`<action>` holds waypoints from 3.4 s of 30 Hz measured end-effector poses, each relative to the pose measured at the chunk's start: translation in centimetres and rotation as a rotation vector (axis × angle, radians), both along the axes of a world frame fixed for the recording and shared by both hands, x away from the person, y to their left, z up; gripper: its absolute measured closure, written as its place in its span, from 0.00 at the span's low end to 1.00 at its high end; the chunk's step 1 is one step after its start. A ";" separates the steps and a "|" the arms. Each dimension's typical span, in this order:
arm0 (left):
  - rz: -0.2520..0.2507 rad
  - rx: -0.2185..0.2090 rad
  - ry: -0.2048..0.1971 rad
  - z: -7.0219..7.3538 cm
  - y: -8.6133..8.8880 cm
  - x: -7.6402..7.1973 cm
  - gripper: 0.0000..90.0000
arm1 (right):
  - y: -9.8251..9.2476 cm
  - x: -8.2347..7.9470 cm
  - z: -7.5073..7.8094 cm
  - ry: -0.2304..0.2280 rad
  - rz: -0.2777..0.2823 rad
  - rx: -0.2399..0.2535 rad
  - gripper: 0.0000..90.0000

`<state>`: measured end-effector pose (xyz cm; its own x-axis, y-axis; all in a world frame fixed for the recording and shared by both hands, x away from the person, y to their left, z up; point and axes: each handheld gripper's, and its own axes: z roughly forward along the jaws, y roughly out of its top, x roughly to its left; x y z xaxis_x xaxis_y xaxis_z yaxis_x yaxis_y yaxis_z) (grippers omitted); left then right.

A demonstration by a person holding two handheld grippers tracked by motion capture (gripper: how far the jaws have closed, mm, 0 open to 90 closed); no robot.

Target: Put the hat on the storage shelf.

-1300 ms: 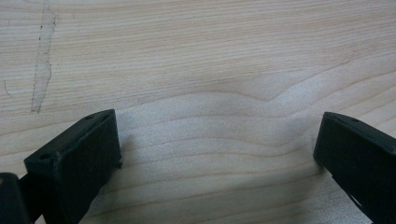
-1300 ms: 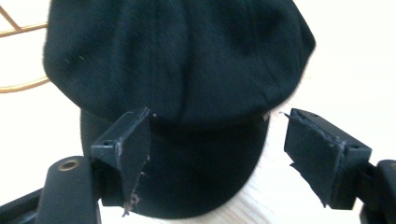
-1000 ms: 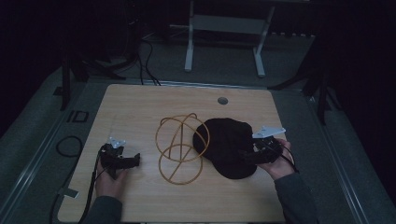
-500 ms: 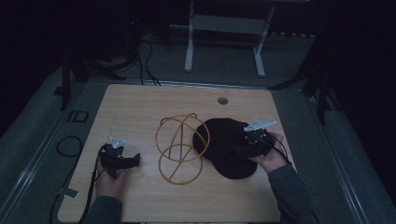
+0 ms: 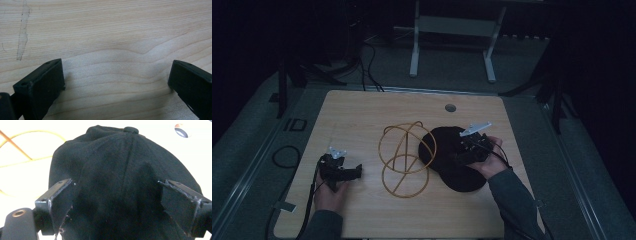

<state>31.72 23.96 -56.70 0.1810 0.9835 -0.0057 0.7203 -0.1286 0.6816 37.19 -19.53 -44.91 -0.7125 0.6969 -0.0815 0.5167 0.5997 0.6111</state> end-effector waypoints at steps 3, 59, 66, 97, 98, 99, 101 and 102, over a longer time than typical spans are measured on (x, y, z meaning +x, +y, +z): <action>0.000 0.000 0.000 0.0 0.0 0.0 0.00 | 0.3 0.5 -0.2 0.001 -0.011 -0.020 0.12; -0.001 0.001 0.002 0.0 0.0 0.0 0.00 | 2.1 5.4 0.2 0.380 0.016 -0.275 0.95; -0.001 0.001 0.002 0.0 0.0 0.0 0.00 | 2.0 5.3 1.5 0.355 0.018 -0.293 0.95; -0.001 0.002 0.002 0.0 0.0 0.0 0.00 | 2.5 5.0 6.6 0.297 0.100 -0.384 0.95; -0.001 0.002 0.001 0.0 0.0 0.0 0.00 | 2.5 5.0 6.8 0.295 0.103 -0.384 0.95; -0.001 0.002 0.001 0.0 0.0 0.0 0.00 | 2.5 5.0 6.8 0.295 0.103 -0.384 0.95; -0.001 0.002 0.002 0.0 0.0 0.0 0.00 | 2.6 4.9 7.4 0.292 0.110 -0.390 0.95; -0.002 0.002 0.003 0.0 0.0 0.0 0.00 | 2.6 4.9 7.4 0.292 0.110 -0.390 0.95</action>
